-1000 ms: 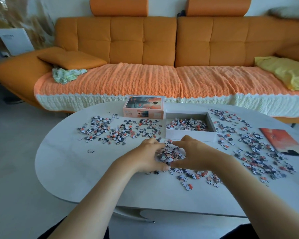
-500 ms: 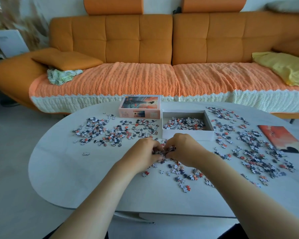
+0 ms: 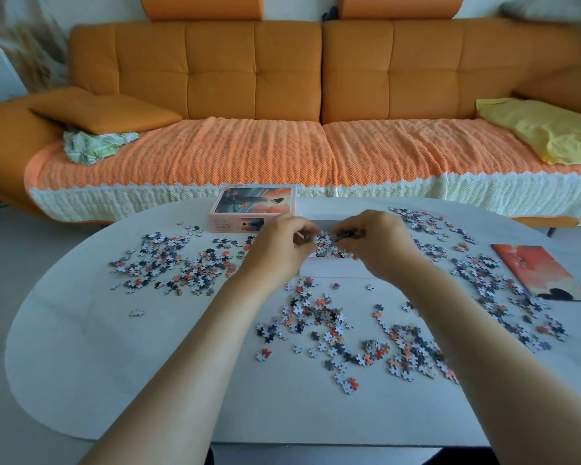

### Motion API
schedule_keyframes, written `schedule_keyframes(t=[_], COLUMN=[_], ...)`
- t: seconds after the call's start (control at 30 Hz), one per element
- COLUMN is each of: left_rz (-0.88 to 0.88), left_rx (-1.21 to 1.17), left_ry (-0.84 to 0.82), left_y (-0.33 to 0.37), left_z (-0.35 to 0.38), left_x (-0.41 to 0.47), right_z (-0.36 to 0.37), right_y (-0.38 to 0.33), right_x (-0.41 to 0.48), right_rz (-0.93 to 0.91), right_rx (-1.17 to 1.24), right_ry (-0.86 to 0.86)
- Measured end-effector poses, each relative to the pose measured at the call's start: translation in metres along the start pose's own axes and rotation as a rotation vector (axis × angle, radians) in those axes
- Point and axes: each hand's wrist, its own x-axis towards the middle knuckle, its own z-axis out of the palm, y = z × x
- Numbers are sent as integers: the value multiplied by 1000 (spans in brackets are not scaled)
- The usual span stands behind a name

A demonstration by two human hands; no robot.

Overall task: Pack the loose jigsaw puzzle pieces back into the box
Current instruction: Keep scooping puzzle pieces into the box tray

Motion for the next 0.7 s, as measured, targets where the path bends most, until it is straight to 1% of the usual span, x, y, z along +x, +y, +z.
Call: schedule_keyframes(t=[0.07, 0.1, 0.2, 0.27, 0.4, 0.43, 0.53, 0.57, 0.6, 0.7], left_rz=[45, 63, 75, 88, 117, 129, 147, 146, 145, 132], left_rx=[45, 75, 163, 211, 260, 288, 290, 264, 235, 217], left_ry=[2, -10, -79, -91, -34, -38, -115, -117, -95, 30], left_y=[-1, -2, -7, -10, -14, -15, -17, -17, -17, -20], left_z=[9, 14, 26, 28, 25, 24, 22, 21, 19, 13], left_x=[9, 13, 16, 17, 18, 16, 8, 5, 2, -9], right_z=[4, 7, 17, 20, 18, 18, 19, 19, 18, 14], right_y=[5, 8, 14, 15, 16, 16, 13, 13, 13, 12], right_x=[8, 11, 17, 18, 18, 17, 12, 11, 10, 7], right_rz=[-29, -33, -57, -47, -57, -59, -42, -38, -45, -125], right_rx=[-61, -77, -109, -145, -181, -199, -238, -242, -241, -228], right_ry=[53, 46, -91, -160, -69, -81, -254, -276, -253, -69])
